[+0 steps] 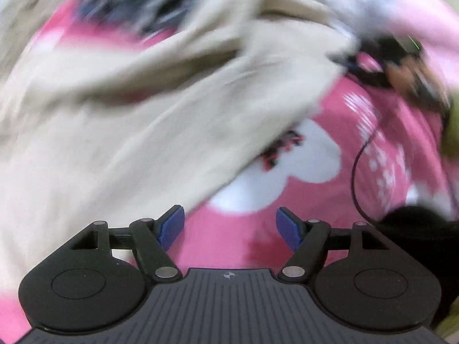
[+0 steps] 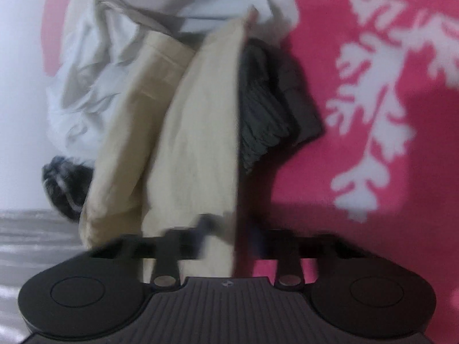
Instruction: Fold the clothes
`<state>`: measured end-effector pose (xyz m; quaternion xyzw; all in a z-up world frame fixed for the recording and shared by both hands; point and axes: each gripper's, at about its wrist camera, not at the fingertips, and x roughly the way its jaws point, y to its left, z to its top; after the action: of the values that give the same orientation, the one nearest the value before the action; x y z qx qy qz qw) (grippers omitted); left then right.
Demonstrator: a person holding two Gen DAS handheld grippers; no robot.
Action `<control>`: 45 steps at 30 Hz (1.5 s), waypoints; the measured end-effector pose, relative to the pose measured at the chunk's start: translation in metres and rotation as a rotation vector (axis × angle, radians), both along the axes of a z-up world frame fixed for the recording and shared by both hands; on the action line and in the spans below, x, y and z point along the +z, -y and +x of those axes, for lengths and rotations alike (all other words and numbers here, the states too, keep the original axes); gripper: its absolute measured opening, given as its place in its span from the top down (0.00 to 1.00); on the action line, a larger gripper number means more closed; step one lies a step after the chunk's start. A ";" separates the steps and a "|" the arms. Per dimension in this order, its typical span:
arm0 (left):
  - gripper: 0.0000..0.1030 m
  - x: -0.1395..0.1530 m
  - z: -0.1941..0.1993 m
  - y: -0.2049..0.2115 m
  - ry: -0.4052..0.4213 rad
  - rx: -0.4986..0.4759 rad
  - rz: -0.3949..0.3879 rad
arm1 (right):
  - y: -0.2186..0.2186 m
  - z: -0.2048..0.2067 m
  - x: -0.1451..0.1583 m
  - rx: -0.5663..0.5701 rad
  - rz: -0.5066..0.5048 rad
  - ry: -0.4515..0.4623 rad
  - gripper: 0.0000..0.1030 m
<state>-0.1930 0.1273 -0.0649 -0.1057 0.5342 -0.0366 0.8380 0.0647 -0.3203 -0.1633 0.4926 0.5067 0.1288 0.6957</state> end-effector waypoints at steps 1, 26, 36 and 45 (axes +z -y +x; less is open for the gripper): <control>0.31 -0.002 -0.008 -0.013 -0.025 0.096 -0.043 | -0.003 -0.001 0.001 -0.012 -0.006 0.001 0.97; 0.68 -0.041 -0.120 -0.197 0.071 1.154 -0.127 | 0.055 -0.203 0.037 -0.047 -0.299 -0.145 0.97; 0.90 -0.012 -0.116 -0.199 0.079 1.073 0.023 | 0.049 -0.243 0.077 0.035 -0.342 -0.196 0.97; 0.83 -0.033 -0.102 -0.200 -0.015 0.993 0.121 | 0.079 -0.256 0.079 0.046 -0.376 -0.243 0.50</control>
<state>-0.2950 0.3272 -0.0981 -0.2987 0.4264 0.3984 0.7551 -0.1918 -0.3990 -0.0844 0.3546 0.6130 -0.0126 0.7059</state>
